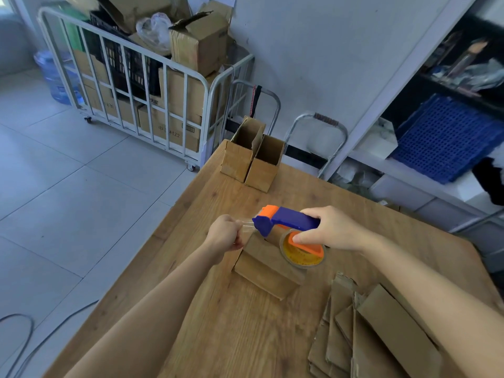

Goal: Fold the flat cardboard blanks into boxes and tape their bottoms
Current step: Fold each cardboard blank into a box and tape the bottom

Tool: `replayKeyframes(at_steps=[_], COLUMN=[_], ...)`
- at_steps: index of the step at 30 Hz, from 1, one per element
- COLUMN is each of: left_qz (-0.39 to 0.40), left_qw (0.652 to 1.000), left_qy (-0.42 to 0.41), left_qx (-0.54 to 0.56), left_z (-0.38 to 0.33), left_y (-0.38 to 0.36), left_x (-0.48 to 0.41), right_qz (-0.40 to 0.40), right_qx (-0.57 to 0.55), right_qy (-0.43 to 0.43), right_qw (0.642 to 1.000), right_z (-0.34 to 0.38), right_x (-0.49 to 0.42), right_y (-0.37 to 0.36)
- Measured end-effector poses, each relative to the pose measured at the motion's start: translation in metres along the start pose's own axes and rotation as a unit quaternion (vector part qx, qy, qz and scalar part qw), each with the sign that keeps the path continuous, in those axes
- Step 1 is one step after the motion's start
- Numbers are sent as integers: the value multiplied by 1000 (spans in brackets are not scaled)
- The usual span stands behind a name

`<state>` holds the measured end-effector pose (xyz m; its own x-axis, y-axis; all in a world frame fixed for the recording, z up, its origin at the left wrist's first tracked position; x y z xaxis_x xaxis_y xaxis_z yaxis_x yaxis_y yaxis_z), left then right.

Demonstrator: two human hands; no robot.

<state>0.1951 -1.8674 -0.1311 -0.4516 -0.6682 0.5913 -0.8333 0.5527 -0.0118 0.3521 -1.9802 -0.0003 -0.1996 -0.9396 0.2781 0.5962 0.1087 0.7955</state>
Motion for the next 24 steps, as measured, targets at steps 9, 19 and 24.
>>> replayKeyframes(at_steps=[9,19,24], left_qz=[38,105,93], left_qw=[997,990,991], left_qy=[8,-84,-70], left_qx=[61,-46,-71], left_z=[3,12,15], left_y=[-7,-9,-5], left_x=[-4,6,5], right_qz=[-33,-40,-26], right_qx=[-35,1,45], right_qy=[-10,1,-8], right_qw=[999,999,999], right_z=[-10,-1,6], right_x=[10,13,15], right_y=[-1,-3,-3])
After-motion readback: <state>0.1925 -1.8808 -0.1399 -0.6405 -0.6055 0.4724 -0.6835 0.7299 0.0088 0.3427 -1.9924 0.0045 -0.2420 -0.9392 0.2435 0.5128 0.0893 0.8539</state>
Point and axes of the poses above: each hand's wrist, its own x-axis away from the middle knuckle, its own y-axis out of the back of the hand, z = x × y, the point moved 8 cm from there along -x, towards the middle knuckle, and after that the axes turned 4 degrees about y, right-handed, at the moved point
